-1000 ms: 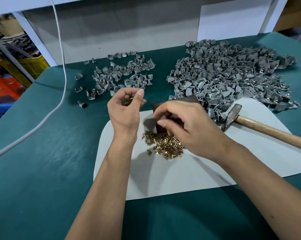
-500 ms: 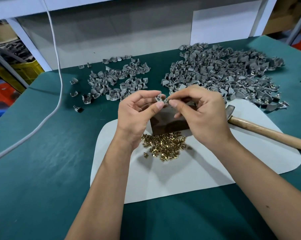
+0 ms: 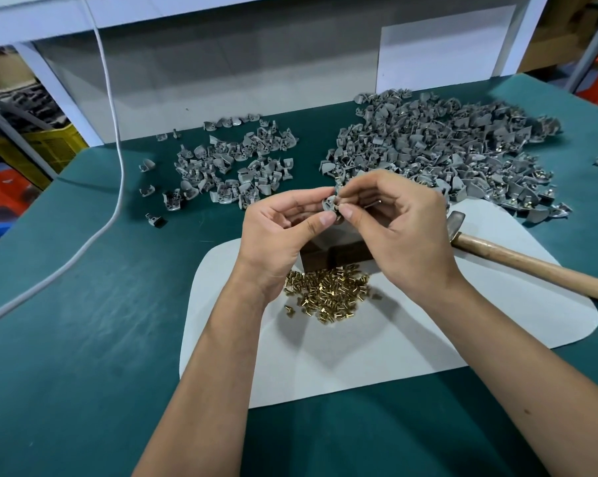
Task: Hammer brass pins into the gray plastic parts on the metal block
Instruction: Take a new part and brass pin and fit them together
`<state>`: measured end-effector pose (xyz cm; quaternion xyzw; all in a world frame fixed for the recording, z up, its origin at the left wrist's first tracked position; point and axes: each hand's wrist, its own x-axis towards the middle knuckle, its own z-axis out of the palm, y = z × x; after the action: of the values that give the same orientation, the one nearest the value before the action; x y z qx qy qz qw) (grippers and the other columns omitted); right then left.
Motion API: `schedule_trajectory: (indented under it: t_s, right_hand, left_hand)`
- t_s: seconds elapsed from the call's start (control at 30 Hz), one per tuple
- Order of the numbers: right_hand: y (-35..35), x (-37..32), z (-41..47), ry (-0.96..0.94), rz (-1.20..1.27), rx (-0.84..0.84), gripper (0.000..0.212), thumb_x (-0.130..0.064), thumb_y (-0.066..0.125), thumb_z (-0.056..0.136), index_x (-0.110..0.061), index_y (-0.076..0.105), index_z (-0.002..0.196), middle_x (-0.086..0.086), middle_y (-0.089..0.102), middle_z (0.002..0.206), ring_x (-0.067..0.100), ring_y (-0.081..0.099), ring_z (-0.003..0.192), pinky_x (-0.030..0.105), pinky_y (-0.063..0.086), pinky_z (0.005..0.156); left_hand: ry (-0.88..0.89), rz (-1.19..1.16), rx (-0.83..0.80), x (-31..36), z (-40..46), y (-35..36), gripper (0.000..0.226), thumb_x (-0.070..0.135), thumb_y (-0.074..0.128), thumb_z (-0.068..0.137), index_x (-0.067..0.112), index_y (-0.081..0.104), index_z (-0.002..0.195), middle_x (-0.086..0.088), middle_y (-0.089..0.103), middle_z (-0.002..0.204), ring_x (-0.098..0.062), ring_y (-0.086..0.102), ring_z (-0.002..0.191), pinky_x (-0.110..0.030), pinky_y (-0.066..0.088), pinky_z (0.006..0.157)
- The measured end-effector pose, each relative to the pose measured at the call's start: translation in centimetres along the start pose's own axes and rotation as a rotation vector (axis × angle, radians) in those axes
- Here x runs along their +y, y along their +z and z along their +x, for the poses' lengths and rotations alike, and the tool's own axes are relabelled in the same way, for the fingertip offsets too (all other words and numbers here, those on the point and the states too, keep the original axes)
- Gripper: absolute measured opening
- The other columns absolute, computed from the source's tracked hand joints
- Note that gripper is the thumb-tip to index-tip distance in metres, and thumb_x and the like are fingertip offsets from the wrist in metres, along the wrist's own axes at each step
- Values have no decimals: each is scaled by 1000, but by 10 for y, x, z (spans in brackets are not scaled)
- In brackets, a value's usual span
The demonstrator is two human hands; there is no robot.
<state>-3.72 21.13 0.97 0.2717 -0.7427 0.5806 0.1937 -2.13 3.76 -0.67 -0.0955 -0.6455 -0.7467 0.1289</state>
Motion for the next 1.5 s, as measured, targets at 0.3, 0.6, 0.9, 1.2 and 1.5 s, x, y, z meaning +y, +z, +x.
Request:
schedule_trajectory:
  t_s: [0.3, 0.6, 0.9, 1.2, 1.5]
  right_hand:
    - [0, -3, -1, -88, -137, -45, 18, 2, 73, 86, -12, 71, 98, -6, 70, 87, 11, 69, 83, 27, 59, 76]
    - [3, -6, -6, -160, -273, -16, 25, 9, 70, 81, -9, 63, 97, -4, 62, 82, 6, 61, 77, 16, 50, 71]
    - [-3, 1, -1, -133, -225, -44, 16, 0, 73, 87, -8, 68, 100, -3, 70, 89, 7, 69, 85, 25, 58, 79]
    - [-9, 6, 4, -307, -335, -57, 5, -3, 75, 90, -3, 77, 95, 6, 70, 92, 14, 64, 86, 21, 51, 81]
    - [-9, 9, 4, -152, -379, 26, 3, -9, 70, 93, -8, 72, 92, 0, 66, 88, 12, 59, 83, 16, 45, 76]
  left_hand:
    - [-11, 29, 9, 3, -2, 2, 33, 5, 83, 68, 7, 78, 101, -10, 79, 91, -18, 73, 84, -30, 62, 82]
    - [2, 36, 27, 4, -5, 7, 30, 3, 89, 64, 13, 80, 92, -8, 77, 80, -20, 70, 76, -31, 62, 77]
    - [-34, 20, 25, 3, -3, 6, 29, -3, 81, 76, 9, 79, 102, -11, 78, 89, -20, 73, 81, -32, 62, 82]
    - [-170, -108, 3, 5, -3, 2, 21, 0, 62, 94, -6, 71, 112, -17, 75, 94, -22, 70, 76, -25, 58, 75]
    - [82, 221, 116, 5, -5, 22, 26, -6, 80, 81, 1, 77, 106, -12, 79, 99, -25, 76, 93, -34, 60, 89]
